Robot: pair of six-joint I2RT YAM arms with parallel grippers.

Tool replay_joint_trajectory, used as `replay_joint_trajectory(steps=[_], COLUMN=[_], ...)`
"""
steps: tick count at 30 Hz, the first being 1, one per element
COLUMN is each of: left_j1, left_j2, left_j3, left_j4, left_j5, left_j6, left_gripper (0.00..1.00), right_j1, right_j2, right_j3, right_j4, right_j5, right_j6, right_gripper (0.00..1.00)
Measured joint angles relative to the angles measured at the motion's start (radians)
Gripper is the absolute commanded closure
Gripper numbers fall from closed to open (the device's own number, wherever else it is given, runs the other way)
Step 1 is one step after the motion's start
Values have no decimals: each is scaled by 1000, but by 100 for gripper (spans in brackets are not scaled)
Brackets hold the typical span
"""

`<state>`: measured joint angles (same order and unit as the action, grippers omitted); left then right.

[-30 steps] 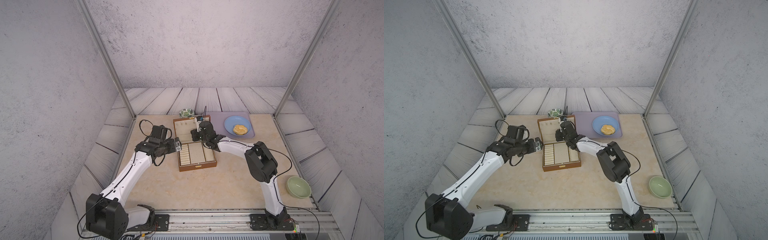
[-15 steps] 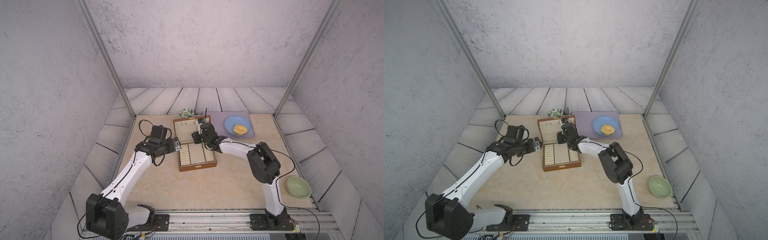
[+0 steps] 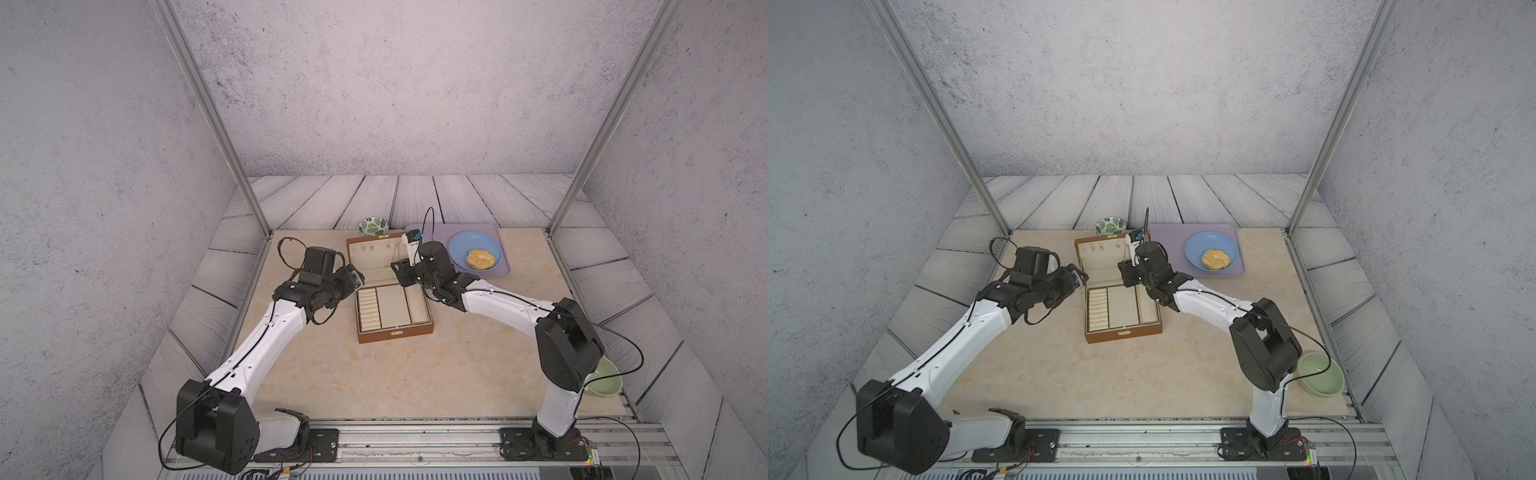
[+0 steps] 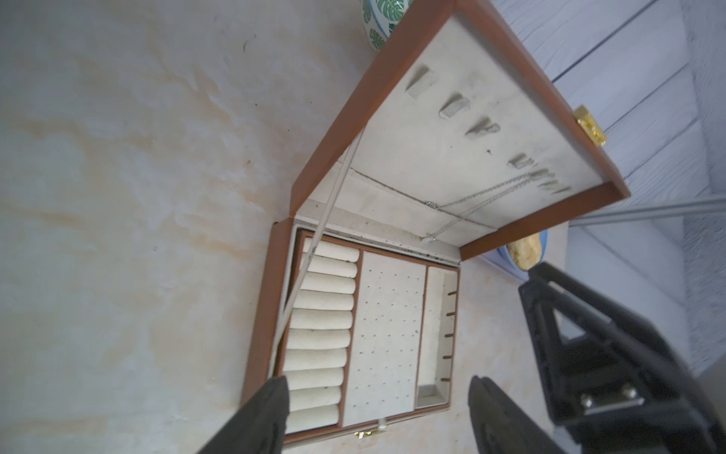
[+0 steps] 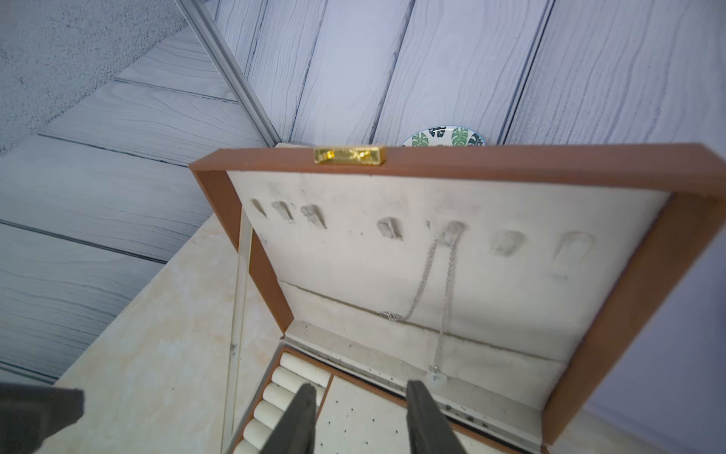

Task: Put jewelry chain into jewelry box
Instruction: Open the storage slot of the jewelry box.

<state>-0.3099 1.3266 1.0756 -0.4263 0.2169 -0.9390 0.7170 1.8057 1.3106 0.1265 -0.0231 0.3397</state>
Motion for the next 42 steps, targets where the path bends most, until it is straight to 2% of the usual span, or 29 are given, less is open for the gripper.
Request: replay_joint_trajectory(steps=[6, 16, 26, 33, 42], left_j1=[-29, -79, -79, -81, -85], left_j2=[124, 274, 404, 424, 467], left_j3=[-14, 10, 62, 78, 84], left_j4=[161, 359, 468, 478, 489], left_j5=[12, -59, -96, -112, -125], left_j6=[-226, -409, -495, -533, -589], left_gripper=[29, 42, 45, 50, 52], right_j1=[0, -3, -3, -6, -7], right_j2=[-52, -63, -60, -42, -42], right_j3=[-126, -240, -298, -316, -410], right_j4=[-4, -25, 10, 57, 149], right_j5=[16, -5, -31, -28, -23], right_j6=[-47, -97, -98, -100, -121], right_gripper=[62, 69, 70, 72, 76])
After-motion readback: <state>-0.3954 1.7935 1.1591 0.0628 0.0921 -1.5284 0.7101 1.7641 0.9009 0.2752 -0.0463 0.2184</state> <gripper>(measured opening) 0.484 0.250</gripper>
